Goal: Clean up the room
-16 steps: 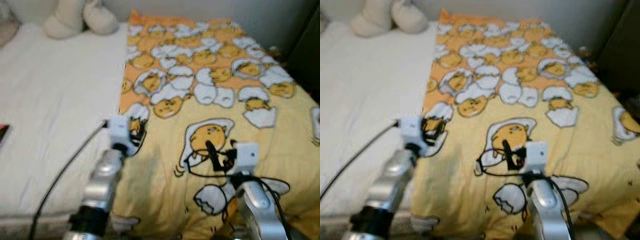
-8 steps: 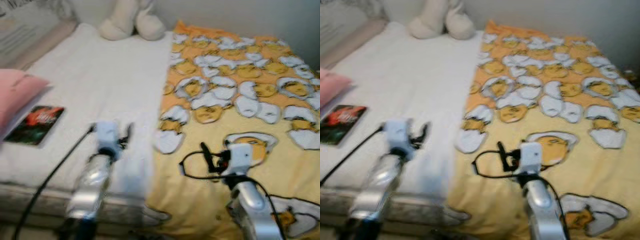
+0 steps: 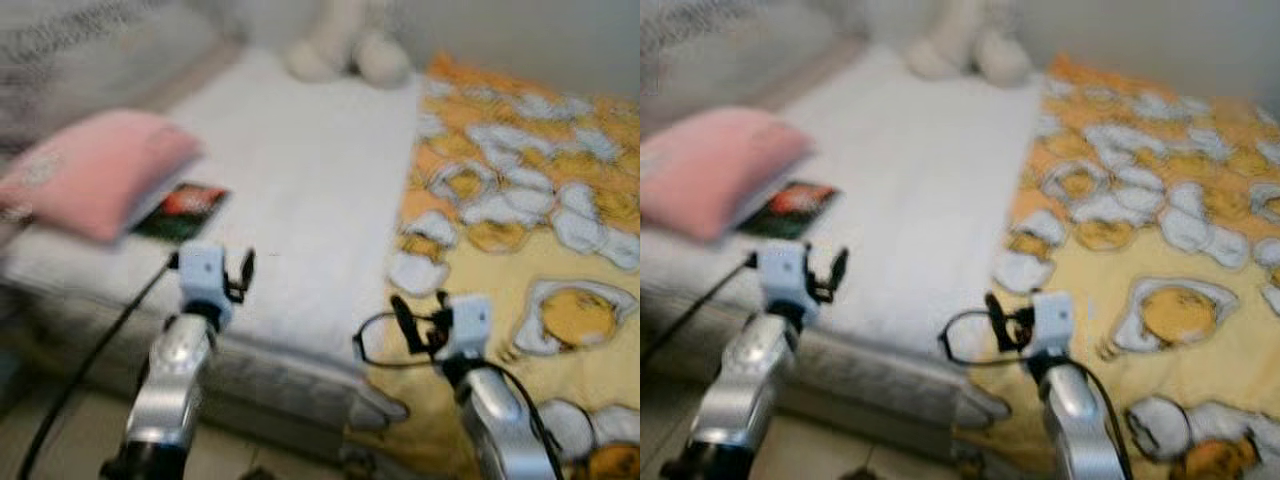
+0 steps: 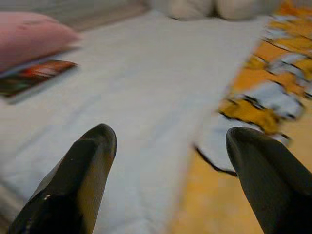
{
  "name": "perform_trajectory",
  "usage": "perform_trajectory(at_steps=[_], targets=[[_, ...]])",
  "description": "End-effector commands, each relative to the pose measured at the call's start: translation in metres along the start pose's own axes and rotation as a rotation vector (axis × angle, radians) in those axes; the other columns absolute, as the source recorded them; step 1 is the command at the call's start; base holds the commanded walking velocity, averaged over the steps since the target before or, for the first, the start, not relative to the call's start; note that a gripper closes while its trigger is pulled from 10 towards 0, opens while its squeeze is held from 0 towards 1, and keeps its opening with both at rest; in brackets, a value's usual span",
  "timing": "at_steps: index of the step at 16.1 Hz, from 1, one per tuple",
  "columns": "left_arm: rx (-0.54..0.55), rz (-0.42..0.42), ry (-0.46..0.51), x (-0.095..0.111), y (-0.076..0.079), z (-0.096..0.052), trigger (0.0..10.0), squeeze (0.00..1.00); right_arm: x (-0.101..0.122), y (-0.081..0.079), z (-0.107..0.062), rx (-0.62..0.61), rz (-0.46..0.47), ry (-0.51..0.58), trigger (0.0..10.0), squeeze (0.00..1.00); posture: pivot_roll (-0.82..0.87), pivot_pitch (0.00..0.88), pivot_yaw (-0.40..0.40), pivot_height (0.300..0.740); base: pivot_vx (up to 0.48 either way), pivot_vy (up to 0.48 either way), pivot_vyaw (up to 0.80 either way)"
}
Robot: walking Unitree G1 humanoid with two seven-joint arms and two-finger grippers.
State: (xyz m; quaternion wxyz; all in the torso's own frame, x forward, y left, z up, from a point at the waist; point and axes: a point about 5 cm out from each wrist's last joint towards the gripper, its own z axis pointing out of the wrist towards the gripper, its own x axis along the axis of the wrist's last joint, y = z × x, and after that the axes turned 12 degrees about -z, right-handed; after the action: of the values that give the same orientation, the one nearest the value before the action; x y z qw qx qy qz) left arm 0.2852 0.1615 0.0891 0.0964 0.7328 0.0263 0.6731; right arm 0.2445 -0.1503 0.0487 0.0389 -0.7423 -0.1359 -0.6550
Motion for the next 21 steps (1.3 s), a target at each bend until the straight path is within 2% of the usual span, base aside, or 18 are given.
perform_trajectory(at_steps=[1, 3, 4, 5, 7, 8, 10, 13, 16, 19, 21], targets=[[-0.04, 0.014, 0.016, 0.001, 0.012, 0.001, 10.0, 0.0, 0.001, 0.008, 0.0, -0.016, -0.015, 0.01, 10.0, 0.0, 0.05, 0.0, 0.019, 0.74, 0.0, -0.48, 0.61], [-0.024, 0.008, -0.036, -0.009, 0.005, -0.001, 10.0, 0.0, 0.003, 0.014, -0.002, -0.036, -0.018, 0.023, 10.0, 0.0, 0.03, 0.0, 0.023, 0.74, 0.0, -0.156, 0.61], [-0.021, 0.044, -0.116, -0.021, 0.002, -0.004, 10.0, 0.0, 0.0, 0.016, -0.004, -0.041, -0.021, 0.016, 10.0, 0.0, 0.03, 0.0, 0.027, 0.74, 0.0, 0.0, 0.61], [-0.024, 0.05, -0.131, -0.024, 0.002, -0.006, 10.0, 0.0, -0.001, 0.016, -0.004, -0.042, -0.022, 0.014, 10.0, 0.0, 0.02, 0.0, 0.032, 0.74, 0.0, 0.0, 0.61], [-0.023, 0.052, -0.116, -0.022, 0.001, -0.006, 10.0, 0.0, -0.002, 0.016, -0.004, -0.046, -0.018, 0.013, 10.0, 0.0, 0.02, 0.0, 0.036, 0.74, 0.0, 0.0, 0.6], [-0.022, 0.061, -0.082, -0.015, 0.001, -0.003, 10.0, 0.0, -0.004, 0.013, -0.007, -0.039, -0.006, 0.01, 10.0, 0.0, 0.02, 0.0, 0.036, 0.74, 0.0, 0.0, 0.6], [-0.029, 0.057, -0.049, -0.008, 0.003, 0.002, 10.0, 0.0, -0.004, 0.012, -0.004, -0.066, 0.121, 0.0, 10.0, 0.0, 0.02, 0.0, 0.034, 0.74, 0.0, 0.0, 0.59], [-0.019, 0.014, -0.012, -0.001, 0.004, 0.008, 10.0, 0.0, 0.006, 0.003, 0.005, -0.003, 0.051, 0.045, 10.0, 0.0, 0.03, 0.0, 0.031, 0.74, -0.085, 0.279, 0.58], [-0.037, 0.044, -0.006, 0.0, 0.008, 0.007, 10.0, 0.0, 0.002, 0.002, 0.005, 0.021, 0.005, 0.018, 10.0, 0.0, 0.04, 0.0, 0.021, 0.74, 0.0, 0.436, 0.51], [0.001, -0.004, -0.009, -0.001, 0.003, 0.007, 10.0, 0.0, -0.003, 0.008, 0.002, -0.032, -0.032, -0.004, 10.0, 0.0, 0.04, 0.0, 0.011, 0.74, 0.0, 0.283, 0.18], [-0.035, -0.02, 0.058, 0.011, 0.005, 0.004, 10.0, 0.0, 0.008, 0.02, -0.002, -0.114, -0.014, 0.061, 10.0, 0.0, 0.04, 0.0, 0.016, 0.74, 0.0, 0.0, 0.68]])
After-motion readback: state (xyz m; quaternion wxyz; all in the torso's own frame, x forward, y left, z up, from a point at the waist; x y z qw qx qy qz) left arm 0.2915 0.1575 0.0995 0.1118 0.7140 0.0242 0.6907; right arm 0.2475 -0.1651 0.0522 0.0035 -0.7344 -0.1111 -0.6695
